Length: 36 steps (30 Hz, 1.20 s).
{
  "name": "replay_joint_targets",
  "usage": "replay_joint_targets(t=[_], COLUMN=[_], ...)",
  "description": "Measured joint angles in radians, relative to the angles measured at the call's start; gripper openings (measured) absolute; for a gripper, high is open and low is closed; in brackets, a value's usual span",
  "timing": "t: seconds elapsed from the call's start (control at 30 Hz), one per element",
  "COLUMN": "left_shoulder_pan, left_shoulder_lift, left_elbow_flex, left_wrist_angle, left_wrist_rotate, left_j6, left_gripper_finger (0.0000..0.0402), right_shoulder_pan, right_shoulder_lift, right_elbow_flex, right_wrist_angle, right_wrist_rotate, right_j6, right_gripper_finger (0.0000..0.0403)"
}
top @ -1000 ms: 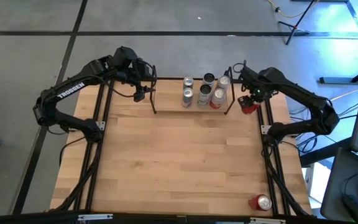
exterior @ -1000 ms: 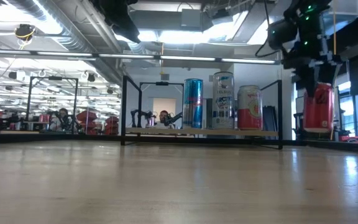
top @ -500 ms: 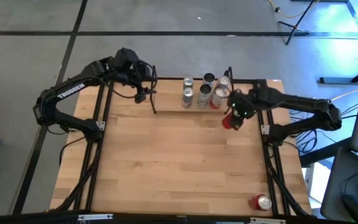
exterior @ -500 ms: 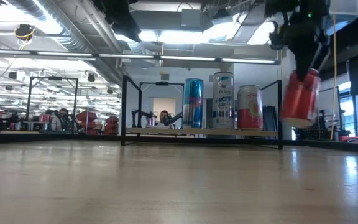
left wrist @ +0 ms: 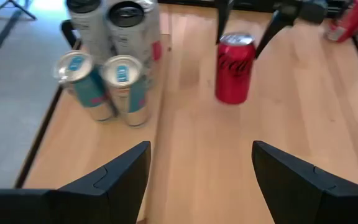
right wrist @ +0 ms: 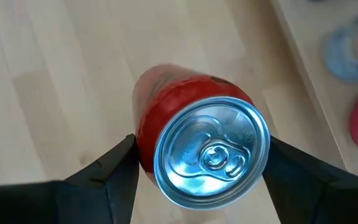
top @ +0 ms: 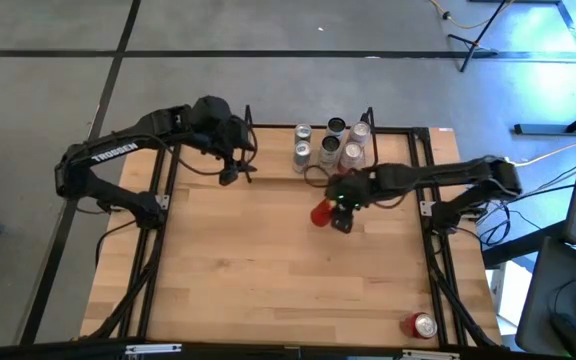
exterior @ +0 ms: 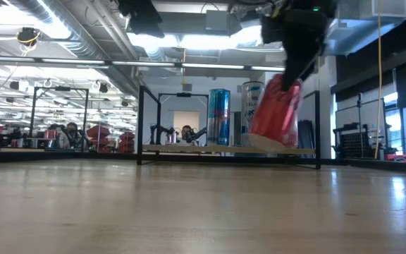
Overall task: Place canned beverage on shelf
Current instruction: Move the top red and black soda can to the center of the table
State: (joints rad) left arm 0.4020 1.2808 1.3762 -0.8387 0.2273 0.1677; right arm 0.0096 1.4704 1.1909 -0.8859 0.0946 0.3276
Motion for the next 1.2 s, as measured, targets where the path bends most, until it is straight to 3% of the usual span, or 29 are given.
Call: replay_joint_targets(t=[0.3, 0.43, 0.77, 1.0, 1.2], left_shoulder_pan=[-0.144, -0.21, -0.371, -0.426, -0.448], left_shoulder_lift=[0.0, 0.001, 0.005, 0.005, 0.008], left_elbow_flex=[0.0, -0.003, -0.035, -0.034, -0.034], left_wrist_angle=[0.001, 0.015, 0.032, 0.033, 0.066], left_wrist_rotate=[-0.096, -0.143, -0.268, -0.305, -0.344], left_j6=[-0.094, -0.187, -0.35, -0.399, -0.456], left_gripper_finger=[0.0267, 0.0267, 0.0267, 0.0267, 0.0267], right_shoulder_pan=[0.01, 0.01, 0.036, 0.086, 0.118], right_shoulder_lift=[0.257, 0.302, 0.326, 0.327, 0.22], right_elbow_flex=[0.268, 0.285, 0.273, 0.27, 0.27], right_wrist_angle=[-0.22, -0.255, -0.222, -0.218, -0.257], right_wrist_rotate=[0.001, 0.002, 0.014, 0.047, -0.038], right_j6=[-0.205, -0.276, -0.31, -0.311, -0.299], right_gripper_finger=[0.0264, 0.0264, 0.0272, 0.034, 0.038])
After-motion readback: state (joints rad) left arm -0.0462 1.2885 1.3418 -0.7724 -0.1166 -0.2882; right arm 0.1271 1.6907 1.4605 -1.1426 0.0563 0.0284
